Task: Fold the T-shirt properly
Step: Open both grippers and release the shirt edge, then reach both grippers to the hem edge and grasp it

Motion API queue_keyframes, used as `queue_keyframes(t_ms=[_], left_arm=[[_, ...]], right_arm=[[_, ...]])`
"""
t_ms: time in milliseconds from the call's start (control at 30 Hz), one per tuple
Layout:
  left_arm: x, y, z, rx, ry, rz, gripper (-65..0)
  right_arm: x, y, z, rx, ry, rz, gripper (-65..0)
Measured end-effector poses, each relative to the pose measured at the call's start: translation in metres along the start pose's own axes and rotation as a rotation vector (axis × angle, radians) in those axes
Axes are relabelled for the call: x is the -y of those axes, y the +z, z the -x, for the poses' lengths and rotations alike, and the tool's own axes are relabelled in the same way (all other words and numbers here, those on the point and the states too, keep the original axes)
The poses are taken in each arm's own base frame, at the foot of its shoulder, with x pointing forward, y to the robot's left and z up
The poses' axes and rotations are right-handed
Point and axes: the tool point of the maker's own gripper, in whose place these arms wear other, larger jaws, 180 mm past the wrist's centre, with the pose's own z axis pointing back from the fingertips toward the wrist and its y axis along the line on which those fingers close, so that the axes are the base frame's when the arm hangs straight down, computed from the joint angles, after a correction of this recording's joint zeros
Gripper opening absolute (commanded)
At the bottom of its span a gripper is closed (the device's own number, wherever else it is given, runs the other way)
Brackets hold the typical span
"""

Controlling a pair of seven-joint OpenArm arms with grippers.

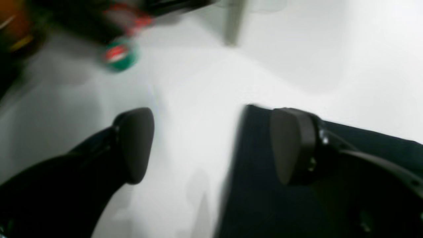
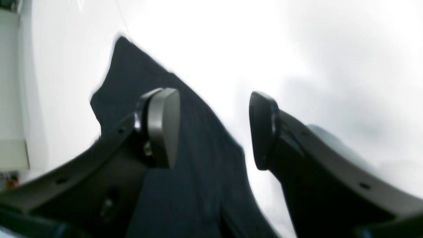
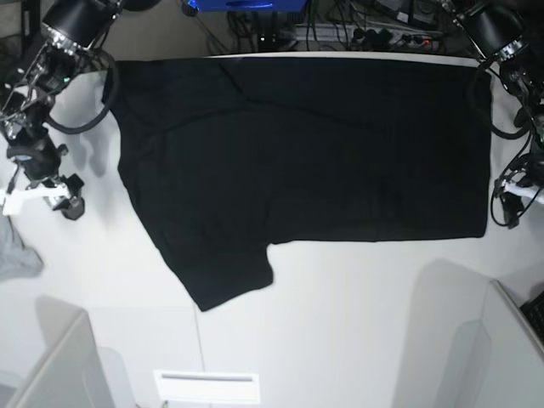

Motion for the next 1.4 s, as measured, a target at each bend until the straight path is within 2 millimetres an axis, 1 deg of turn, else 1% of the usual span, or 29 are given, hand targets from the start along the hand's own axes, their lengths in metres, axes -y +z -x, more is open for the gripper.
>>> queue_keyframes(t_ms=[67, 167, 233, 333, 433, 467, 500, 567, 633, 667, 767, 833, 900, 1000, 1100, 1200, 1333, 1400], left_arm=[[0.013, -0.015, 0.002, -0.027, -0.004, 0.025, -12.7], [0.029, -0.033, 0.000, -0.054, -0.026, 0.070, -12.7], [0.038, -0.044, -0.004, -0.065, -0.038, 0.095, -12.7], [0.048, -0.052, 0.000, -0.086, -0.050, 0.124, -12.7], [0.048, -0.055, 0.005, -0.105, -0.046, 0.123, -12.7], [0.046, -0.056, 0.006, -0.113, -0.049, 0.121, -12.7], [0.043, -0.057, 0.006, -0.119, -0.051, 0.117, -12.7], [0.040, -0.058, 0.007, -0.123, -0.050, 0.112, -12.7], [0.039, -0.058, 0.009, -0.127, -0.050, 0.109, -12.7], [0.039, -0.057, 0.010, -0.131, -0.051, 0.107, -12.7], [0.037, -0.055, 0.023, -0.201, -0.049, 0.103, -12.7], [0.037, -0.054, 0.026, -0.220, -0.047, 0.104, -12.7], [0.038, -0.053, 0.024, -0.216, -0.052, 0.105, -12.7], [0.038, -0.052, 0.021, -0.206, -0.057, 0.106, -12.7], [0.037, -0.051, 0.025, -0.216, -0.059, 0.103, -12.7], [0.036, -0.049, 0.031, -0.228, -0.058, 0.104, -12.7], [0.036, -0.050, 0.031, -0.230, -0.056, 0.104, -12.7], [0.035, -0.049, 0.035, -0.237, -0.059, 0.103, -12.7]], right_arm=[[-0.005, -0.012, -0.007, 0.000, -0.014, -0.011, -33.6], [-0.023, -0.037, -0.003, -0.082, 0.053, -0.044, -33.6], [-0.040, -0.053, -0.001, -0.122, 0.083, -0.083, -33.6], [-0.052, -0.075, 0.004, -0.184, 0.089, -0.097, -33.6], [-0.057, -0.093, 0.005, -0.234, 0.083, -0.092, -33.3], [-0.060, -0.098, 0.002, -0.239, 0.084, -0.089, -32.6], [-0.065, -0.103, -0.003, -0.235, 0.109, -0.098, -30.8], [-0.082, -0.114, -0.005, -0.244, 0.175, -0.150, -27.8], [-0.092, -0.128, 0.001, -0.272, 0.190, -0.166, -26.6], [-0.094, -0.134, 0.006, -0.297, 0.192, -0.166, -26.4], [-0.091, -0.153, 0.019, -0.340, 0.211, -0.133, -24.5], [-0.090, -0.162, 0.026, -0.353, 0.276, -0.137, -24.6], [-0.096, -0.170, 0.036, -0.377, 0.334, -0.171, -24.8], [-0.097, -0.180, 0.047, -0.405, 0.373, -0.184, -25.1], [-0.092, -0.179, 0.060, -0.448, 0.411, -0.213, -25.2], [-0.091, -0.177, 0.063, -0.460, 0.432, -0.234, -25.2], [-0.100, -0.178, 0.072, -0.464, 0.428, -0.257, -25.2], [-0.104, -0.178, 0.076, -0.468, 0.423, -0.271, -25.4]])
